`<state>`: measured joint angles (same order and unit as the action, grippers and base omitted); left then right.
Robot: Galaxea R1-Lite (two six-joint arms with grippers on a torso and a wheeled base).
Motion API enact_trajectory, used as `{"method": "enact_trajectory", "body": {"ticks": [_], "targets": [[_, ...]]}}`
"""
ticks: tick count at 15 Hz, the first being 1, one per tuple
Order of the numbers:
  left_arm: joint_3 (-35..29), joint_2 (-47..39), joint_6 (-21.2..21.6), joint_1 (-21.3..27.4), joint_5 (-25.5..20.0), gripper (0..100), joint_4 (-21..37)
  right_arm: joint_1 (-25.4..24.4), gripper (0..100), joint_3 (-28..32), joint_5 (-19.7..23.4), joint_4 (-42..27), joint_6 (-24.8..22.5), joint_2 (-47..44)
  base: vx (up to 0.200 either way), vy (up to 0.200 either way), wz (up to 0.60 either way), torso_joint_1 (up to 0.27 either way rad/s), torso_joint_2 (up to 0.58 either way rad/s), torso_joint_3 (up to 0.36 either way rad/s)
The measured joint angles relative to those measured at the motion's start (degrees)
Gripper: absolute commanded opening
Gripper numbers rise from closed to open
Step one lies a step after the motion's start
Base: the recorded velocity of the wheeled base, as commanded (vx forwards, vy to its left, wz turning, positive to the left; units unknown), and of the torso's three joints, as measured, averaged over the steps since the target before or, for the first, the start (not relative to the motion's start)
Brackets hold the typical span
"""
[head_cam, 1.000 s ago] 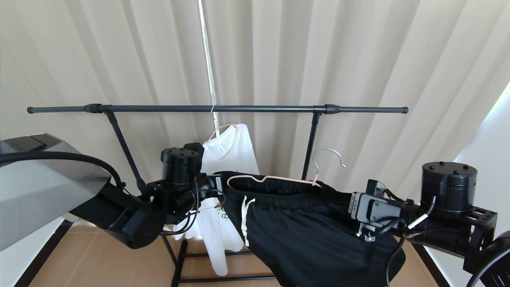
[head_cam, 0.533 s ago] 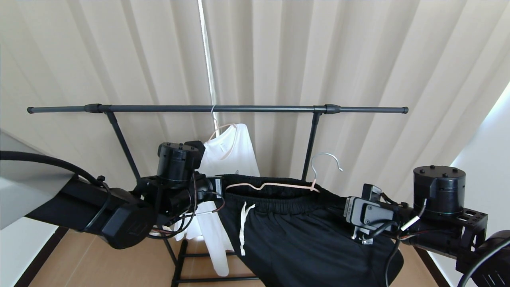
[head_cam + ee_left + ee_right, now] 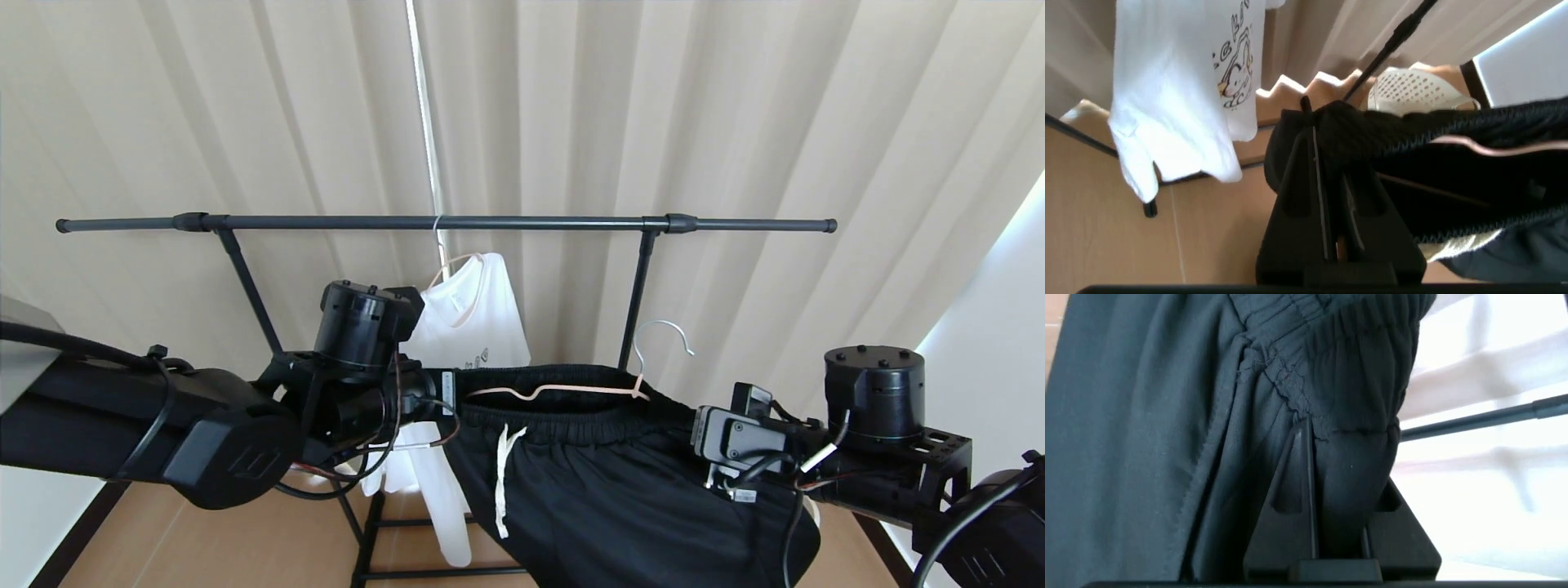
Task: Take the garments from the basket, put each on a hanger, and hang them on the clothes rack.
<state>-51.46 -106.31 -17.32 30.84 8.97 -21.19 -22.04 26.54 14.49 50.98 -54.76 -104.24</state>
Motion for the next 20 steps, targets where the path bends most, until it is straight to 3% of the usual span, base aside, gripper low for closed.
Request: {"method": "enact_trajectory", "body": {"ticks": [3, 5, 7, 10, 17, 20], "targets": [[-2.5, 1.6, -3.1, 1.6, 0.0, 0, 6.7, 0.0, 0, 0.1, -0.2, 0.0, 0.0, -1.0, 0.0, 0.0, 0.0, 0.0, 0.0, 0.0], [-6.4, 2.2, -7.3, 2.6, -0.5, 0, 14.7, 0.0, 0, 0.3, -0.6, 0.0, 0.0, -1.6, 0.0, 0.0, 0.0, 0.0, 0.0, 0.0], [-9.4, 2.8, -10.5, 3.4, -2.9, 0, 18.2, 0.0, 0, 0.5, -1.5, 0.1, -0.1, -2.2, 0.0, 0.0, 0.0, 0.0, 0.0, 0.0], [-10.8, 4.2, -12.4, 4.1, -7.2, 0, 19.4, -0.1, 0, 1.3, -3.1, 1.0, 0.0, -3.4, 0.0, 0.0, 0.0, 0.0, 0.0, 0.0], [-10.1, 8.5, -13.1, 8.0, -7.5, 0, 19.5, -0.7, 0, 2.7, -7.4, 7.8, 0.6, -8.7, 0.0, 0.0, 0.0, 0.0, 0.0, 0.0], [-9.7, 8.7, -13.1, 8.5, -7.4, 0, 19.2, -1.2, 0, 3.9, -7.2, 10.7, 7.2, -9.5, 0.0, 0.0, 0.0, 0.0, 0.0, 0.0]]}}
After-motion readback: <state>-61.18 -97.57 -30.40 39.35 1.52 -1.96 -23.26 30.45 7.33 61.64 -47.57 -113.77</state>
